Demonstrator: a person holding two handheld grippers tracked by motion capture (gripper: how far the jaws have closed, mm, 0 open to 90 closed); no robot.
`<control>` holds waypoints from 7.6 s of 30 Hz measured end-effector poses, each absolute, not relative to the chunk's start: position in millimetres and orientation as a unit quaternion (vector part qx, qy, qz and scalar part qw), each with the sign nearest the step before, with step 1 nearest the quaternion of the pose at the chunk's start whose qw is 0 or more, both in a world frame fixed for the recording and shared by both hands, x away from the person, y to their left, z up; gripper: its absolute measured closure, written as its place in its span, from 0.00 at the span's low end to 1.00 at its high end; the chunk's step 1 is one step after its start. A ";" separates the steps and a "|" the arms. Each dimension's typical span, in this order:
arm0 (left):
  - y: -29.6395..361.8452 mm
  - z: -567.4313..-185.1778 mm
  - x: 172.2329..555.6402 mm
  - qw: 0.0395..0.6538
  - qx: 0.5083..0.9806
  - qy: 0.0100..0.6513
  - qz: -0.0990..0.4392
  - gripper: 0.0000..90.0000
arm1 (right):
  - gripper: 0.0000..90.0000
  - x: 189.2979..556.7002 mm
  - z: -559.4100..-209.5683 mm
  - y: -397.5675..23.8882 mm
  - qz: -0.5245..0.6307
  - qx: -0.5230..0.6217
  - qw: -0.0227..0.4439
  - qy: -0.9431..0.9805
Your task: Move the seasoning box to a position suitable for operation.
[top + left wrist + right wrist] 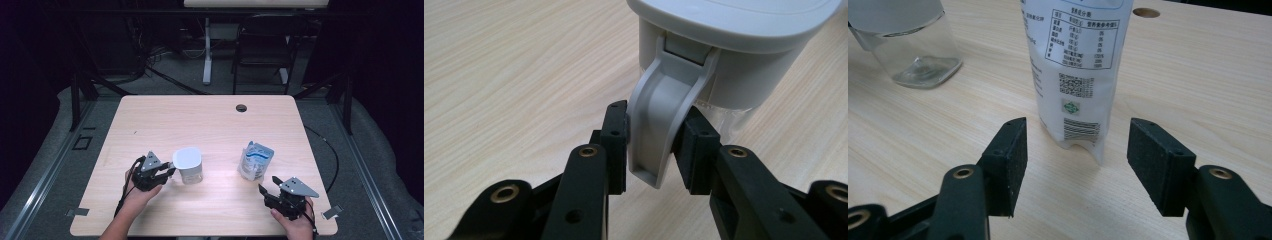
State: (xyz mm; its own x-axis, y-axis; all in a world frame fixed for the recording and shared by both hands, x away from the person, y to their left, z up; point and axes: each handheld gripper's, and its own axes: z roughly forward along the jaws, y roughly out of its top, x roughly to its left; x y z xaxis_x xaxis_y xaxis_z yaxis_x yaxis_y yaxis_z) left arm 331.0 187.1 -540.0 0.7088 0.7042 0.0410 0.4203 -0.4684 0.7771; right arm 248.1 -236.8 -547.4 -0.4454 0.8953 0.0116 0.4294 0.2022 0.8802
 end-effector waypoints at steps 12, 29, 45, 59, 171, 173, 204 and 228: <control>188.6 -539.4 320.3 0.394 0.840 0.329 0.176 0.77 | 0.44 247.5 -546.1 -227.3 0.445 0.426 0.269 0.741; 179.8 -535.7 298.0 0.402 0.851 0.295 0.168 0.77 | 0.39 246.1 -546.0 -216.0 0.447 0.416 0.245 0.753; 169.8 -540.0 286.1 0.409 0.863 0.255 0.151 0.77 | 0.39 245.1 -544.3 -203.1 0.455 0.396 0.252 0.757; 171.2 -543.4 285.6 0.420 0.863 0.240 0.145 0.77 | 0.46 245.4 -546.7 -197.3 0.454 0.399 0.249 0.757; 154.9 -476.2 291.9 0.430 0.855 0.271 0.104 1.00 | 1.00 270.3 -492.0 -140.0 0.453 0.308 0.208 0.811; 154.1 -477.0 291.6 0.427 0.856 0.272 0.105 1.00 | 1.00 270.2 -491.9 -139.9 0.454 0.309 0.207 0.810; 155.0 -480.1 292.0 0.426 0.855 0.278 0.101 1.00 | 1.00 269.2 -495.0 -135.0 0.456 0.300 0.182 0.818; 156.1 -480.5 291.7 0.428 0.853 0.281 0.100 1.00 | 1.00 268.7 -507.9 -121.1 0.443 0.283 0.164 0.834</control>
